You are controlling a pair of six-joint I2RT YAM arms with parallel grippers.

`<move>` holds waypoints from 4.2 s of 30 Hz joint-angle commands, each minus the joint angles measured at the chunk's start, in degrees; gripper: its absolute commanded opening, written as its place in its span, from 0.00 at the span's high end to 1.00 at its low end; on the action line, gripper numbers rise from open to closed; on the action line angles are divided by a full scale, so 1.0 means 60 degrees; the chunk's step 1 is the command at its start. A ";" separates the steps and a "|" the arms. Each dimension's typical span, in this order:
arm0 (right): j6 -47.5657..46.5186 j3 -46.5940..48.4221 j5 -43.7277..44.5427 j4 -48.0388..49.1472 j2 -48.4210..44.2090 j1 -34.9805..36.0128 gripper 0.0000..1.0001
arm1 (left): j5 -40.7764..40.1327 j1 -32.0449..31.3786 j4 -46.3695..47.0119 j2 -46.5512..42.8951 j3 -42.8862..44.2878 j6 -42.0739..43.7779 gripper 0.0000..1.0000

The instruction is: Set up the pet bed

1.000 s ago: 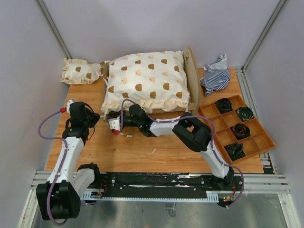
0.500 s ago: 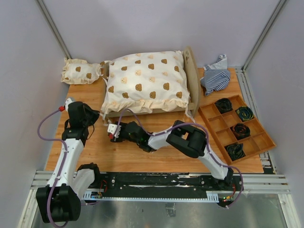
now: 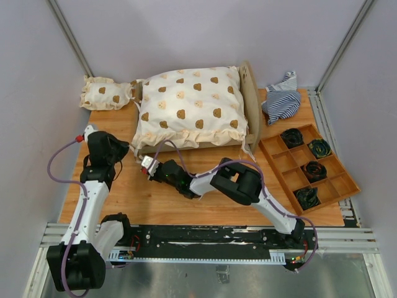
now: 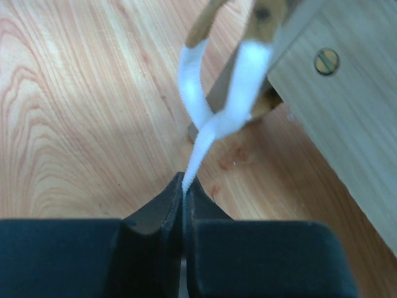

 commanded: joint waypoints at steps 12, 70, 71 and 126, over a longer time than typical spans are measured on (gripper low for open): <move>0.1399 -0.2148 0.0431 0.1642 -0.0758 -0.0952 1.00 | -0.1998 0.0054 0.0039 0.0522 0.3025 0.1246 1.00; 0.1284 -0.5348 0.3793 -1.0562 -1.0631 -0.4253 0.39 | -0.0550 -0.4785 0.1021 -0.0467 0.1362 0.3291 0.38; 0.1249 -0.5443 0.3694 -1.0362 -1.0531 -0.4394 0.39 | -0.0564 -0.4856 0.1009 -0.0404 0.1373 0.3349 0.38; 0.2124 -0.4229 0.2706 -0.9371 -1.1496 -0.6940 0.32 | -0.2359 -0.7342 0.1767 0.1949 0.1696 0.3571 0.31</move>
